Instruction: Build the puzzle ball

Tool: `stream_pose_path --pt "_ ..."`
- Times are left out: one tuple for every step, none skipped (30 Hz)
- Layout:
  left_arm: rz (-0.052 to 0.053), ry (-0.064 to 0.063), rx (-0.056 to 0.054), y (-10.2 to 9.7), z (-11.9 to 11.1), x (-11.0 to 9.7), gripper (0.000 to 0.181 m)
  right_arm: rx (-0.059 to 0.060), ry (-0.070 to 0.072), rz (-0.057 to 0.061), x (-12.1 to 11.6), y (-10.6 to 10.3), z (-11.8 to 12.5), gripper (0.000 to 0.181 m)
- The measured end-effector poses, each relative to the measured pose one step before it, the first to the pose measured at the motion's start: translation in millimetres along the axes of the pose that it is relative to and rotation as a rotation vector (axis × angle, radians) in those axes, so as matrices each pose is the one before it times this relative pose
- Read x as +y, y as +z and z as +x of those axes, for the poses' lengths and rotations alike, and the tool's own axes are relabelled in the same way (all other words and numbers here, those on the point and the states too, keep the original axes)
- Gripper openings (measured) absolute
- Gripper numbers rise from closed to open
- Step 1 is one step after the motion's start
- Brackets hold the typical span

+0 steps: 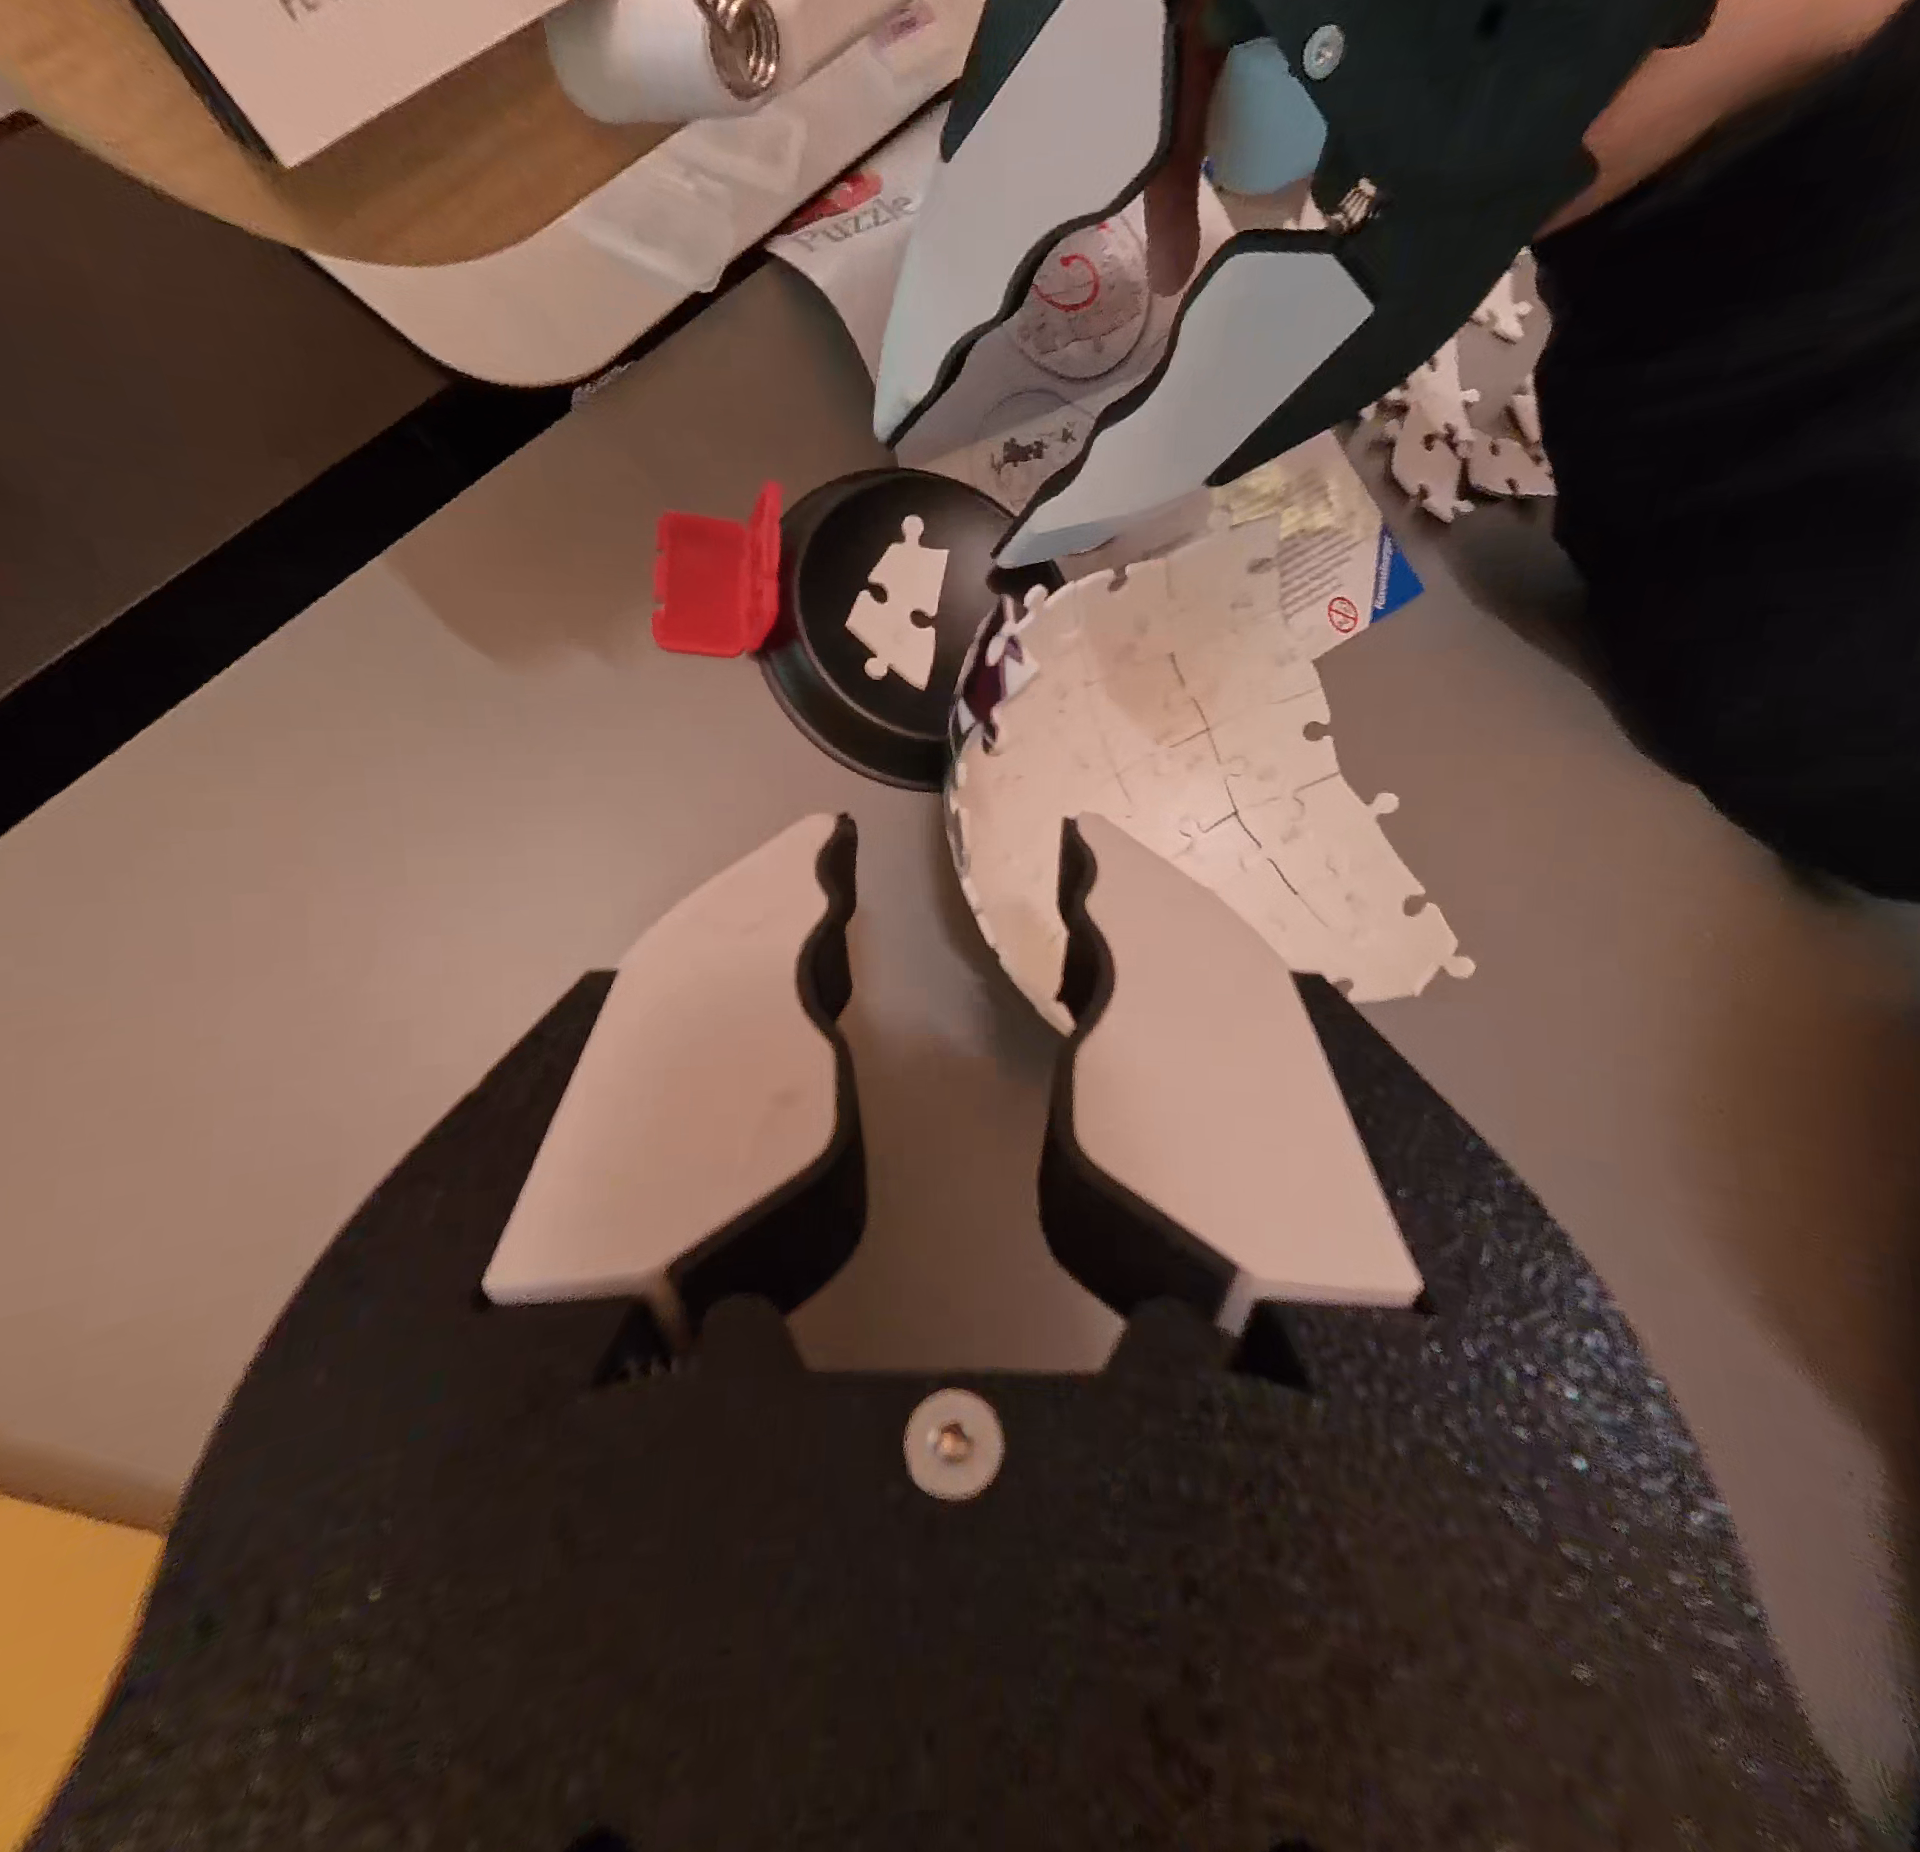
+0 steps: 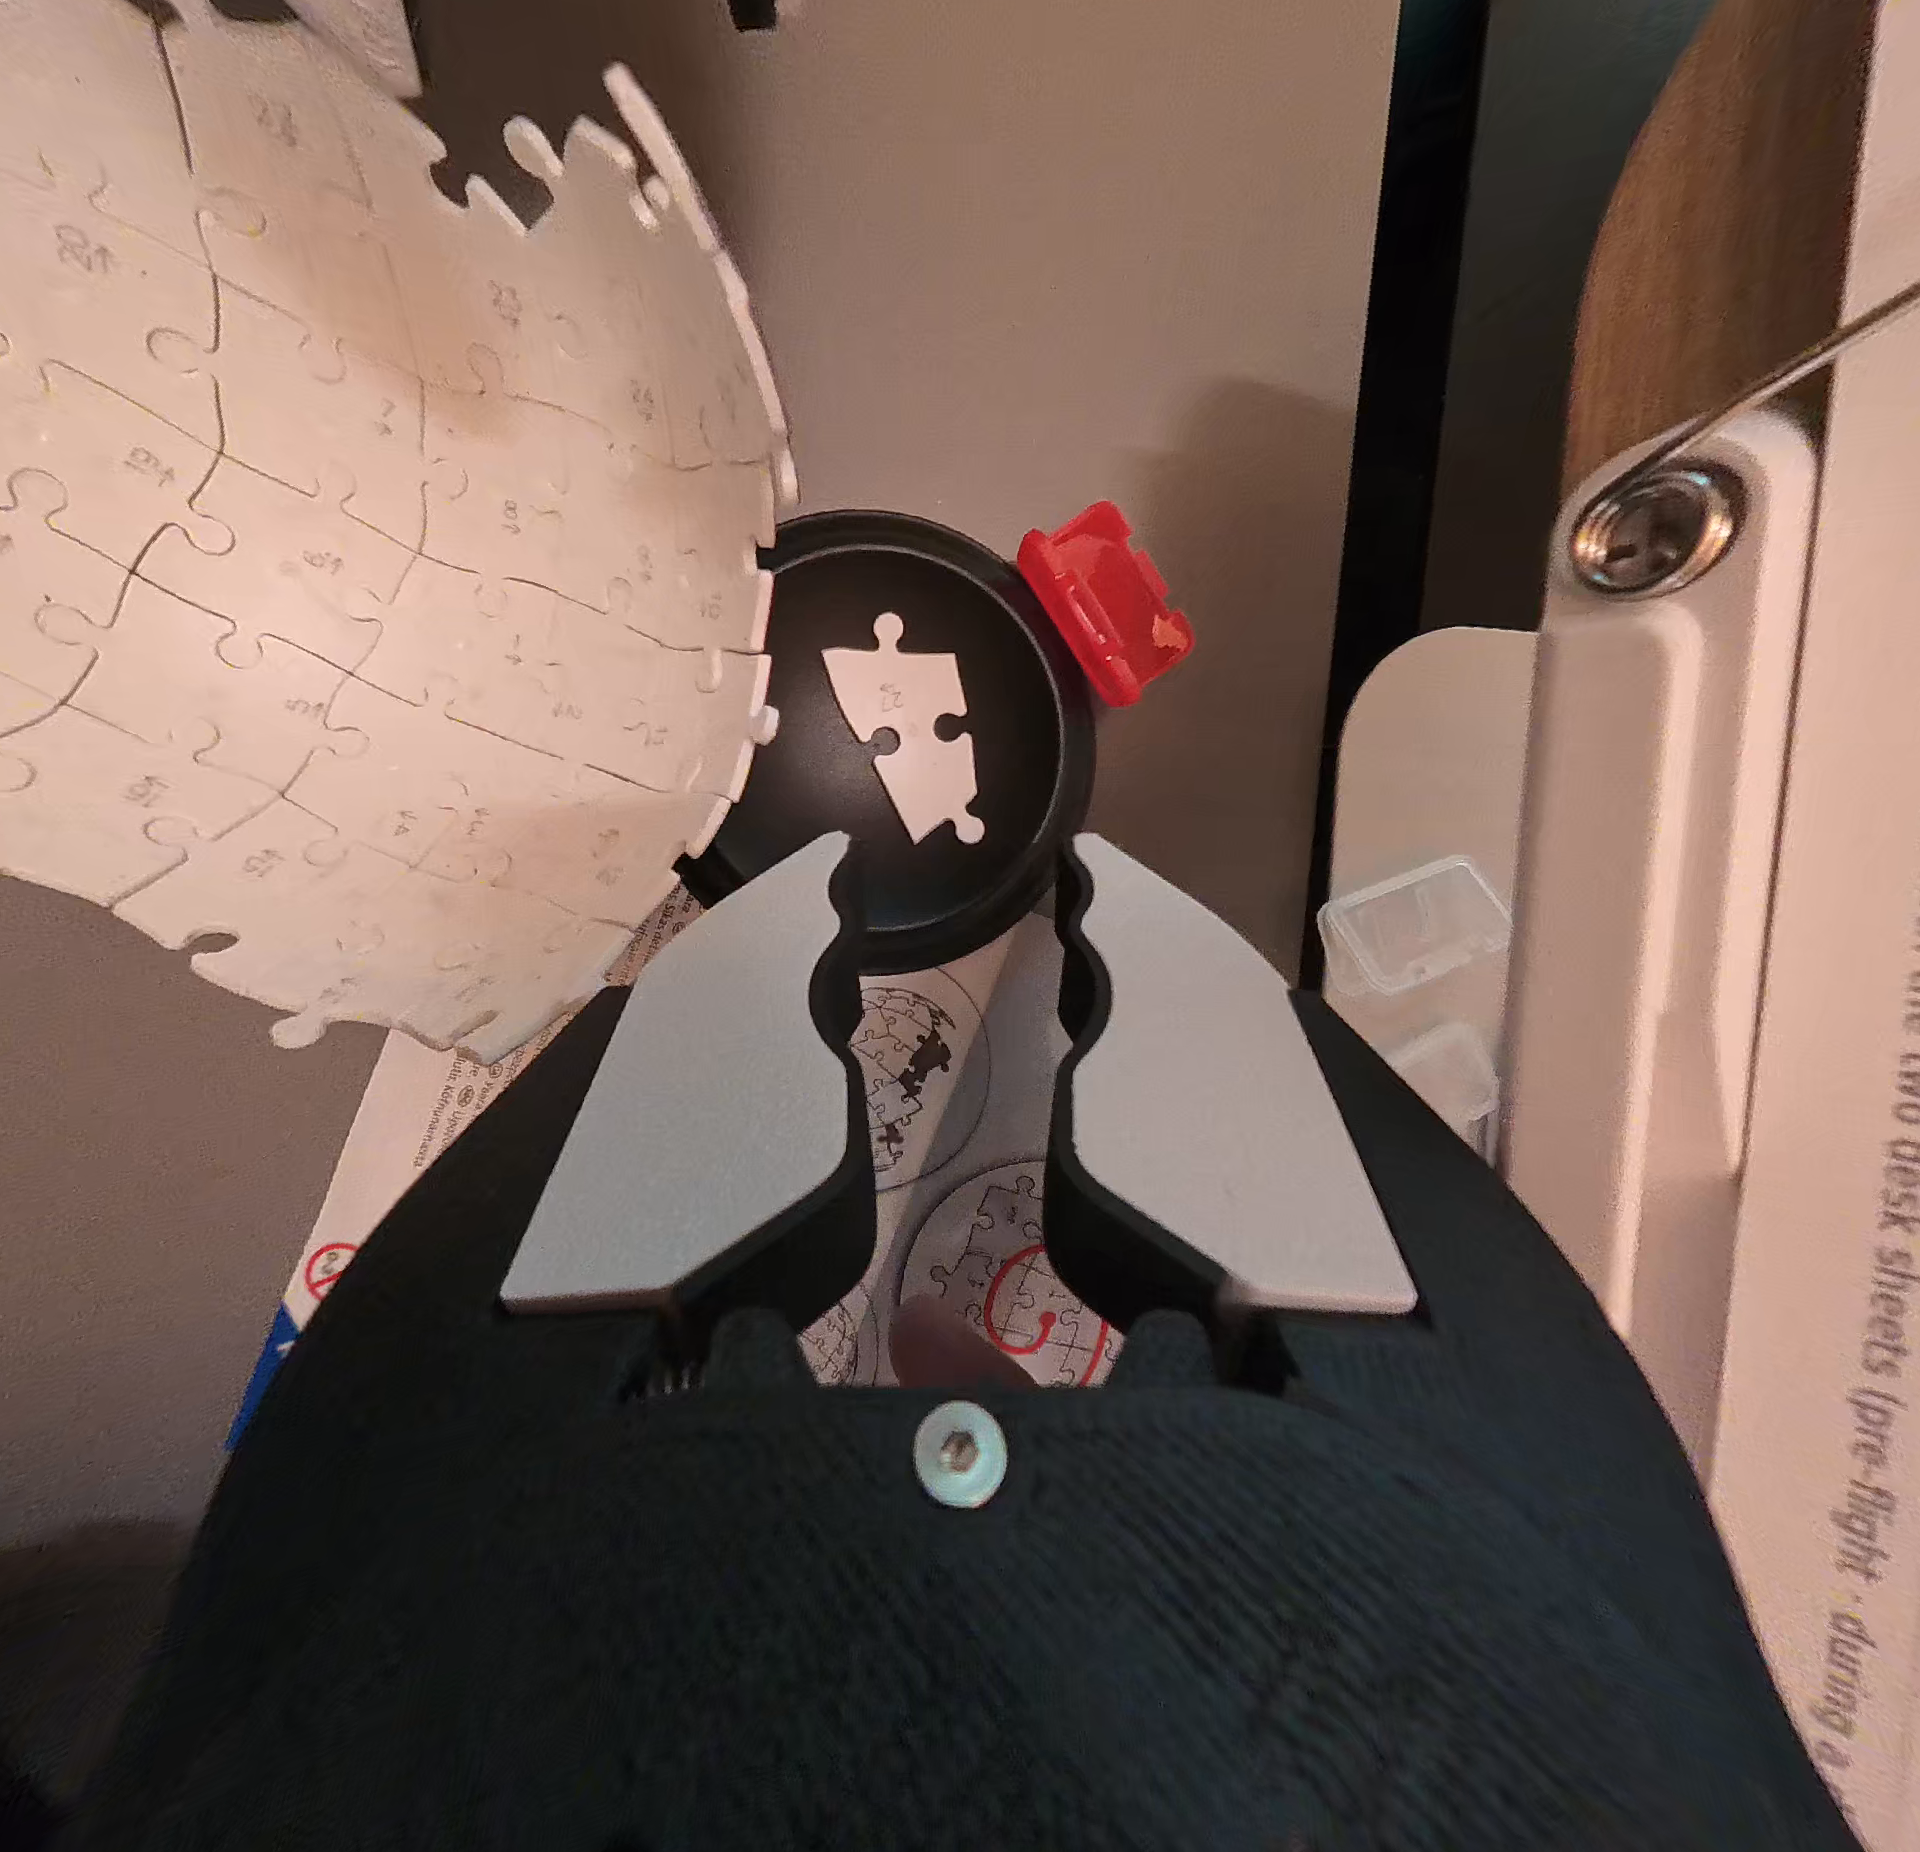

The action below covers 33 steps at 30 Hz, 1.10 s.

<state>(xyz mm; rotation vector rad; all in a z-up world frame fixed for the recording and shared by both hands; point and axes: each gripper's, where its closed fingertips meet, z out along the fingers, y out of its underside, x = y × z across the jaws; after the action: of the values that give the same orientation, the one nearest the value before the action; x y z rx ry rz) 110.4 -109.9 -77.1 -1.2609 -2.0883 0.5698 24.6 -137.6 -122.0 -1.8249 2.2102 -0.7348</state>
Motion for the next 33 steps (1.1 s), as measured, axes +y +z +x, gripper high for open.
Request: stream_pose_path --pt "-0.0058 -0.0046 -0.0098 1.09 1.78 0.62 0.037 0.0047 -0.0099 0.0007 0.87 1.1 0.54 0.035" --pt "-0.0053 -0.0033 0.003 1.23 3.73 0.73 0.036 0.0065 -0.0137 -0.0024 1.0 1.05 0.63 0.035" --pt "-0.0103 -0.0046 0.0018 1.54 3.24 1.38 0.036 -0.0018 -0.0136 -0.0063 1.35 1.23 -0.82 0.036" --pt "-0.0144 -0.0016 -0.0148 1.97 0.22 1.7 0.037 -0.0016 -0.0107 -0.0078 1.22 1.12 -0.72 0.036" --pt "-0.0151 0.0064 -0.0257 1.98 -1.74 1.57 0.038 0.0071 -0.007 -0.0067 0.66 1.24 0.94 0.036" --pt "-0.014 0.0104 -0.0161 1.68 -0.58 1.7 0.039 0.012 -0.0034 0.0013 -0.58 1.08 1.7 0.036" --pt "-0.0115 0.0074 0.0001 1.04 1.52 1.75 0.039 0.0044 -0.0032 0.0106 -1.83 0.96 0.7 0.036" --pt "-0.0047 0.0037 0.0042 0.09 1.99 1.08 0.039 -0.0009 -0.0085 0.0177 -2.71 0.8 -0.25 0.035" --pt "0.0014 0.0016 -0.0011 -0.61 0.99 0.58 0.039 0.0038 -0.0174 0.0198 -2.83 0.98 0.16 0.032" --pt "0.0015 -0.0006 -0.0043 -1.2 0.41 0.72 0.039 0.0057 -0.0243 0.0186 -2.48 1.47 0.09 0.03" --pt "0.001 -0.0027 -0.0031 -1.55 0.31 0.86 0.039 0.0004 -0.0229 0.0079 -1.07 1.79 -1.0 0.03" --pt "0.0049 -0.0036 -0.0007 -1.55 0.56 0.33 0.039 -0.0061 -0.0152 -0.0043 0.34 1.53 -1.53 0.03" --pt "0.0076 -0.0037 0.0034 -1.59 1.06 -0.26 0.039 -0.0056 -0.0046 -0.0064 0.65 1.39 -0.95 0.031" --pt "0.0067 -0.0035 0.0072 -1.37 1.4 -0.25 0.039 -0.0004 0.0058 0.0044 -1.06 0.85 0.34 0.031" --pt "0.0037 -0.0022 0.0066 -1.02 1.21 0.06 0.039 -0.0008 0.0104 0.002 -0.57 0.7 0.35 0.032" --pt "0.0011 0.0007 0.0019 -0.63 0.34 0.14 0.039 -0.005 0.0064 0.0025 -0.75 0.67 -0.3 0.032" --pt "-0.0005 0.0015 -0.0028 -0.52 -0.61 0.28 0.039 -0.0047 -0.001 0.0052 -0.95 0.46 -0.78 0.032" --pt "-0.0014 -0.0006 -0.0022 -0.12 -0.67 0.36 0.039 -0.0048 -0.0009 0.0051 -0.87 0.69 -1.06 0.031" --pt "-0.0009 -0.0022 0.0017 -0.01 -0.17 0.31 0.039 -0.0079 0.0041 0.0039 -0.66 0.72 -1.76 0.027" --pt "-0.0004 -0.0019 0.003 0.03 0.06 0.29 0.039 -0.0134 0.0054 0.0026 -0.32 0.52 -2.53 0.022" --pt "-0.0012 0.0003 0.0028 0.08 0.13 0.35 0.039 -0.0126 -0.0005 0.0026 -0.37 0.32 -2.47 0.017" --pt "-0.0018 0.0023 0.0024 0.11 0.0 0.54 0.039 -0.0036 -0.0044 0.0037 -0.47 0.29 -0.99 0.016" --pt "-0.0019 0.0021 0.0016 0.09 0.07 0.47 0.039 0.001 -0.0006 0.004 -0.13 0.14 0.1 0.016" --pt "-0.0021 0.0009 0.0009 -0.06 -0.04 0.45 0.039 -0.0014 0.0083 0.0055 -0.23 0.19 0.09 0.016" --pt "-0.0005 0.0017 0.0014 -0.18 0.05 0.07 0.039 -0.002 0.0108 0.0063 -0.27 0.21 -0.06 0.016" --pt "-0.0001 0.0021 0.0025 -0.15 0.29 0.24 0.039 -0.0014 0.0046 0.0064 -0.47 0.21 -0.04 0.016" --pt "-0.0022 0.001 0.0019 -0.08 0.24 0.38 0.04 0.0022 0.0056 0.0042 -0.38 0.24 0.1 0.016" --pt "-0.0024 0.0006 -0.0021 -0.02 -0.36 0.43 0.04 -0.0008 0.0088 -0.0002 -0.17 -0.01 -0.22 0.017" --pt "-0.0004 0.0002 -0.0027 -0.29 -0.54 0.15 0.04 -0.0163 0.0108 -0.0047 0.06 -0.03 -1.94 0.014" --pt "0.0017 0.0002 0.0012 -0.22 0.09 -0.14 0.04 -0.0393 0.0052 -0.0111 0.68 -0.42 -4.86 0.012" --pt "0.002 -0.0002 0.0014 -0.34 0.04 -0.21 0.04 -0.0099 0.0145 -0.0061 0.18 -0.33 -0.94 0.009" --pt "0.0002 -0.0005 -0.0023 -0.23 -0.59 0.15 0.04 -0.0051 0.0079 -0.0087 0.84 -0.67 -0.22 0.007" --pt "-0.0015 -0.0001 -0.0033 -0.29 -0.71 0.31 0.04 0.0008 -0.0016 -0.006 1.17 -0.82 0.0 0.004"
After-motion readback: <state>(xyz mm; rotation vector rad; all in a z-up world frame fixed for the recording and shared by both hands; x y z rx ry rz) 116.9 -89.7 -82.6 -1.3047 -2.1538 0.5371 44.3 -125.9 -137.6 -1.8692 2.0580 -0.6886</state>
